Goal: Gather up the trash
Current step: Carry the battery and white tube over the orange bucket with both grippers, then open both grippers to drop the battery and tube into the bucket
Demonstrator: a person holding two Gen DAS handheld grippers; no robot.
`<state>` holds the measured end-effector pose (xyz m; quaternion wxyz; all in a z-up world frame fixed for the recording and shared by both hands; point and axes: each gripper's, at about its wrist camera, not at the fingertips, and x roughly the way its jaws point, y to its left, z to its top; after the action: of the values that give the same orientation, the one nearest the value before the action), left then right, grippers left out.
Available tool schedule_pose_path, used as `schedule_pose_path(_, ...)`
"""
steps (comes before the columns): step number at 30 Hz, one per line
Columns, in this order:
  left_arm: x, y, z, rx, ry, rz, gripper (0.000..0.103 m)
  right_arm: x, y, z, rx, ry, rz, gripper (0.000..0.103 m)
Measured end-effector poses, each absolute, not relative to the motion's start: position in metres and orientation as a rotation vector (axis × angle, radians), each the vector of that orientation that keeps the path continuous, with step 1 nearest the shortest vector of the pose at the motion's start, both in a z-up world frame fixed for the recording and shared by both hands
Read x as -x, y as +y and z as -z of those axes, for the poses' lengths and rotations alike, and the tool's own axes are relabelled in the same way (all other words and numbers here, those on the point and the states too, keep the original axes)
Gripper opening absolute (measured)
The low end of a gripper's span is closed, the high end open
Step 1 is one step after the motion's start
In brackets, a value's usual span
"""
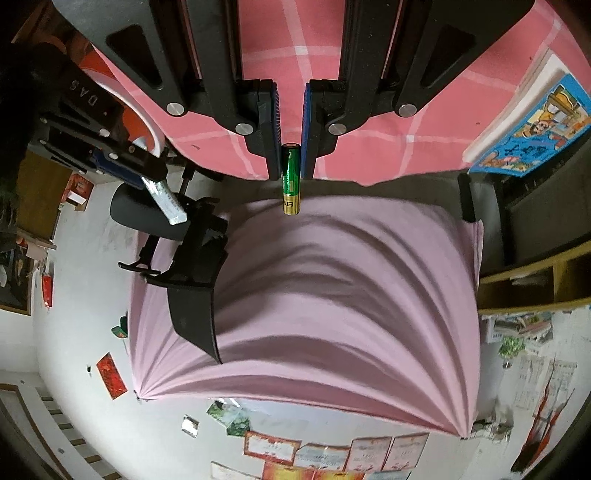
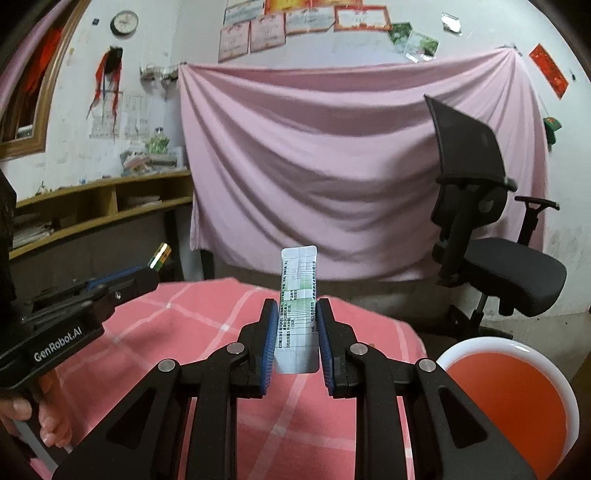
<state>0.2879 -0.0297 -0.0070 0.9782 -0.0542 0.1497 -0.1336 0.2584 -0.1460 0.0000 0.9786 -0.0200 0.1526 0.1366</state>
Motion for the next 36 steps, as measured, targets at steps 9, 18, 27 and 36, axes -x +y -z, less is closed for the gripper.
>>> schedule_pose_path(9,-0.264,-0.056,-0.006,0.058,0.212,0.314,0.007,-0.229,-0.175,-0.013,-0.030,0.180,-0.220,0.019)
schedule_pose_path(18,-0.256,-0.103,-0.017,0.038,0.206,0.399,0.007,-0.207,-0.223,-0.025,-0.099,0.124,-0.113,0.019)
schedule_pose_path(27,-0.263,-0.162,-0.024,0.063,0.278,0.513,0.007,-0.186,-0.277,-0.026,-0.191,0.129,0.019,0.020)
schedule_pose_path(36,-0.280,-0.225,-0.023,0.072,0.430,0.625,0.007,-0.184,-0.321,-0.014,-0.296,0.208,0.141,0.020)
